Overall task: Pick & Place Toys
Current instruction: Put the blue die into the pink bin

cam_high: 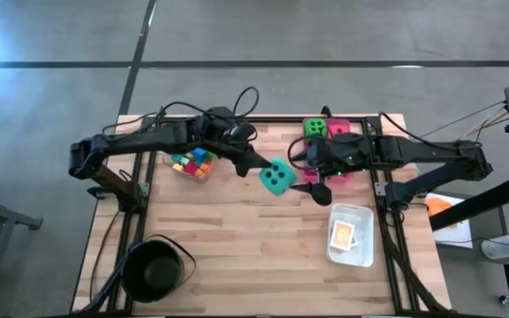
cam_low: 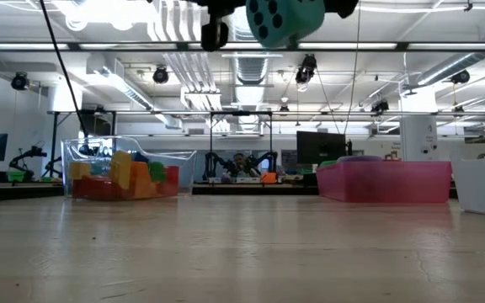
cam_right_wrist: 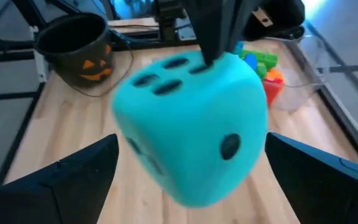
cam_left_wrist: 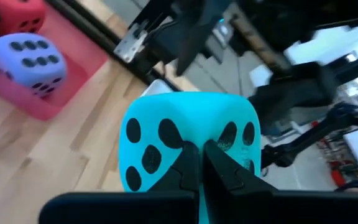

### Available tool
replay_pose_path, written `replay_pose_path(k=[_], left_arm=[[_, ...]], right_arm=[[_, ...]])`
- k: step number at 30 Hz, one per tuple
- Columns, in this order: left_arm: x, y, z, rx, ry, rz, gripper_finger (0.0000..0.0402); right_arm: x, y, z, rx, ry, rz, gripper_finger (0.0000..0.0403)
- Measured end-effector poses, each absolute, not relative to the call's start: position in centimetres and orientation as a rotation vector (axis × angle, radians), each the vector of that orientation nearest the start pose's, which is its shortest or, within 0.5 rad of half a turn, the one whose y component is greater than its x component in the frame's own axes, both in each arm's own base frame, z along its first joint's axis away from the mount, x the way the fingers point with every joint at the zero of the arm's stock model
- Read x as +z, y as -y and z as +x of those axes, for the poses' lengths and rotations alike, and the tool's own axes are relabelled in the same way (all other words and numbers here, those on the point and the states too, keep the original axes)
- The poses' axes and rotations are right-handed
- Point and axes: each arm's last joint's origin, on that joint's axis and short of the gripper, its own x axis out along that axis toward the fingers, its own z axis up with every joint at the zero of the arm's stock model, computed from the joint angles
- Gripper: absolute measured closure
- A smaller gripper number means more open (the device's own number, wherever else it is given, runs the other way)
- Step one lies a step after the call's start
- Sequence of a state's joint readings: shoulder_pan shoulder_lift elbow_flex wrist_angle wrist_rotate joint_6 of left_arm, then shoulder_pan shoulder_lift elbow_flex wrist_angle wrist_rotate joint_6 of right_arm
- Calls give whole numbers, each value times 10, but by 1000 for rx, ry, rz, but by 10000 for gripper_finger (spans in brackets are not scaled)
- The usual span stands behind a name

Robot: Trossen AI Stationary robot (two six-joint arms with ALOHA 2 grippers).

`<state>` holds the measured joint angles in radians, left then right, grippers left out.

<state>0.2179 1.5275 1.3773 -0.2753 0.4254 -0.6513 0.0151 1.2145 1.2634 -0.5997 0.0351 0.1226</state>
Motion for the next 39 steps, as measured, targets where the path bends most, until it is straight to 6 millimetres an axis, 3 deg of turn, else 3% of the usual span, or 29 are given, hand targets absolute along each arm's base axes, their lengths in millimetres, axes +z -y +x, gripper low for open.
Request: replay_pose_path(k=[9,18,21,31,39], left_arm=[[366,-62,338,-133,-371,-800,401],[366,-61,337,-137,-372,-815,401],[367,-61,337,-141,-370,-814,401],[368,-61,337,-144,-367,-810,401],[367,-61,337,-153,-373,-804,401]], right_arm=[[390,-3,270,-41,-567,6,4],[390,-3,292,-45,-671,6,10],[389,-4,297,-51,-675,23,46],[392,-5,295,-57,-668,49,262],[393,-6,294,-62,-670,67,285]])
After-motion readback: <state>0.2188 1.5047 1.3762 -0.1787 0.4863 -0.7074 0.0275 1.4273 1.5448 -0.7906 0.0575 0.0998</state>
